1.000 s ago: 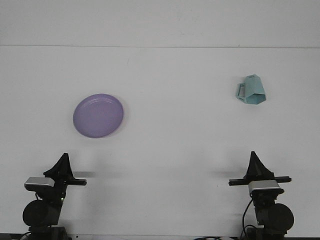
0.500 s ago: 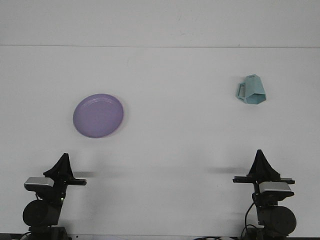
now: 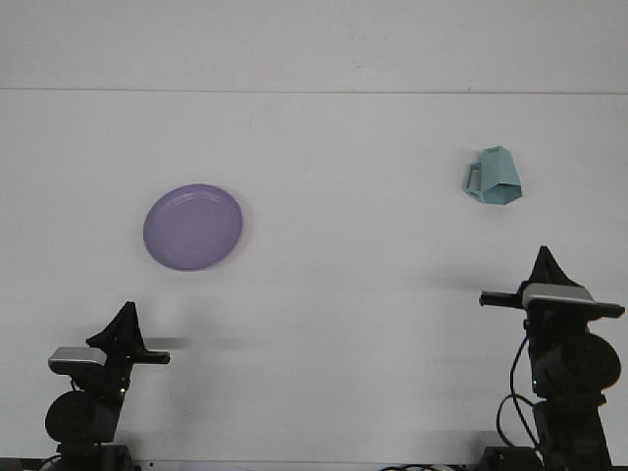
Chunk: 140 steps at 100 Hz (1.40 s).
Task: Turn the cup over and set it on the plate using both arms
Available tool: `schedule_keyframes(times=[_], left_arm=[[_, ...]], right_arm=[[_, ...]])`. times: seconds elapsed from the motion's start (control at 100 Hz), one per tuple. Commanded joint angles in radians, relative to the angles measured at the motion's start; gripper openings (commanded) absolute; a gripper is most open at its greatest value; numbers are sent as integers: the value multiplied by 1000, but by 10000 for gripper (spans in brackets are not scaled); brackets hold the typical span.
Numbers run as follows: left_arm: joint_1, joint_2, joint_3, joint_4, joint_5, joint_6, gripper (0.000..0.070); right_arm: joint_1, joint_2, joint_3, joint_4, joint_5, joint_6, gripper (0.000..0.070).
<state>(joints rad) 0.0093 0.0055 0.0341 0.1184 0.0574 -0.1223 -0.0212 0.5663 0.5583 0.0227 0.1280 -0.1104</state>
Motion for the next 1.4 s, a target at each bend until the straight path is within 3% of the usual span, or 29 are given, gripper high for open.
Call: schedule_keyframes(times=[0.0,0.15,0.24,0.3,0.36,0.55,0.74,1.0,1.39], left_arm=[[3,-2,-18,9,2,-3,13],[3,-2,-18,9,2,-4,13],[3,-2,-18,9,2,-4,13],[3,-2,-18,9,2,-4,13],[3,-2,-18,9,2,-4,13],[3,-2,-18,9,2,-4,14],[3,-2,-18,9,2,-3,14],[3,-2,-19,10,2,-3,14],[3,-2,-18,9,2,-2,14]], right_arm=[[-8,83,23,26,4,-96,25],[-47,258,31,124,3,-138,332],[-80,360,31,187,3,-166,456],[-105,429,31,243,0,-190,499],[-131,497,31,306,-14,-214,501],[-213,704,31,512,-149,-265,500],[-285,917,37,740,-261,-278,499],[-315,1166,192,794,-321,-285,499],[-321,1424,489,695,-376,-362,499]])
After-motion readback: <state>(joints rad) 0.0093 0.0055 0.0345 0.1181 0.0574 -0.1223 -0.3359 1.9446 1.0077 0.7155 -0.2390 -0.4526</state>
